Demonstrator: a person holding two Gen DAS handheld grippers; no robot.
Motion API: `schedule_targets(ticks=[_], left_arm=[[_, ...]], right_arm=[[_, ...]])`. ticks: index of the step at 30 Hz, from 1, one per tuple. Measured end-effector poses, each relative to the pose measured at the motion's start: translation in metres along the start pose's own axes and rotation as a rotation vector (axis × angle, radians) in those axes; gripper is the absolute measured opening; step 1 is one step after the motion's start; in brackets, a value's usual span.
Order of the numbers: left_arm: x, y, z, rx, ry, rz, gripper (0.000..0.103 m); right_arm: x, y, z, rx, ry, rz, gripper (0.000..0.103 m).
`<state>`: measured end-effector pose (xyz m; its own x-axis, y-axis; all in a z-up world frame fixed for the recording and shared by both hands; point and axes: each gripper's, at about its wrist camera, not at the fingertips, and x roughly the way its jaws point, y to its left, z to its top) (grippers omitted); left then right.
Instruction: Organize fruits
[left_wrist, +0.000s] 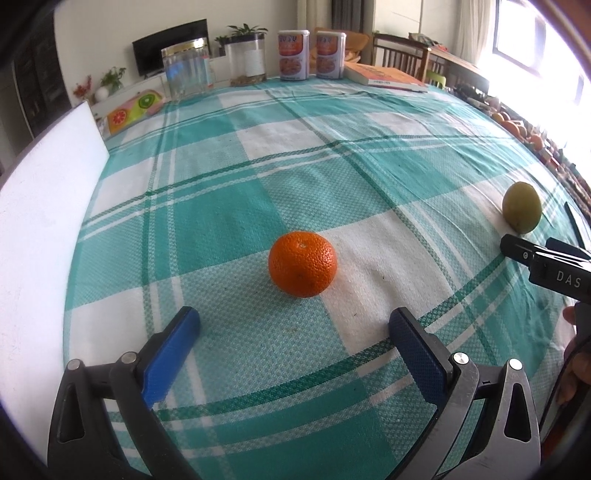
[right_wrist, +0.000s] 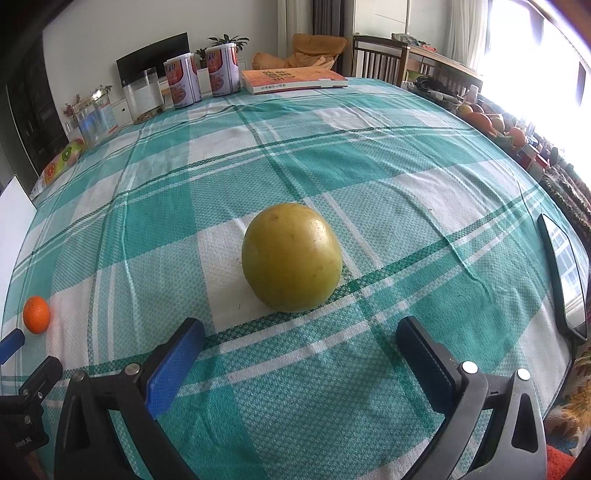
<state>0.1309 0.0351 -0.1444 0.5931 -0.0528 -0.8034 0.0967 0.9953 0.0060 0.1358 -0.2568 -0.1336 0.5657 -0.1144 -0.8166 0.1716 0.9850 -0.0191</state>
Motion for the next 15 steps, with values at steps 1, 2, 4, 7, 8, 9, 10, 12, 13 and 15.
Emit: schedule_targets(ticks=[1, 2, 4, 7, 8, 9, 10, 12, 13, 15], left_arm=[[0.000, 0.001, 0.000, 0.000, 0.000, 0.000, 0.103], [0.000, 0.001, 0.000, 0.000, 0.000, 0.000, 0.103], [0.000, 0.001, 0.000, 0.000, 0.000, 0.000, 0.103], [0.000, 0.001, 0.000, -0.001, 0.000, -0.001, 0.103], [0.000, 0.001, 0.000, -0.001, 0.000, -0.001, 0.103], [0.000, 0.001, 0.000, -0.002, 0.000, -0.002, 0.103], [0.000, 0.001, 0.001, -0.004, 0.000, -0.005, 0.103], [0.000, 0.003, 0.001, -0.008, -0.001, -0.017, 0.102], [0.000, 0.004, 0.001, -0.009, -0.002, -0.026, 0.102], [-0.001, 0.009, 0.005, -0.028, 0.017, -0.057, 0.101]], right_arm=[[0.000, 0.000, 0.000, -0.001, 0.000, 0.001, 0.103], [0.000, 0.001, 0.000, -0.002, 0.001, 0.001, 0.103], [0.001, 0.001, -0.001, -0.007, 0.003, 0.005, 0.103], [0.001, 0.002, -0.001, -0.024, 0.011, 0.015, 0.103], [0.001, 0.001, -0.002, -0.026, 0.006, 0.024, 0.103], [0.000, 0.000, -0.003, -0.026, 0.001, 0.034, 0.103], [-0.002, -0.002, -0.004, -0.020, -0.008, 0.051, 0.103], [-0.008, -0.011, -0.006, 0.025, -0.045, 0.113, 0.103], [-0.012, -0.017, -0.007, 0.055, -0.065, 0.147, 0.103], [-0.018, -0.030, -0.009, 0.116, -0.099, 0.214, 0.103]])
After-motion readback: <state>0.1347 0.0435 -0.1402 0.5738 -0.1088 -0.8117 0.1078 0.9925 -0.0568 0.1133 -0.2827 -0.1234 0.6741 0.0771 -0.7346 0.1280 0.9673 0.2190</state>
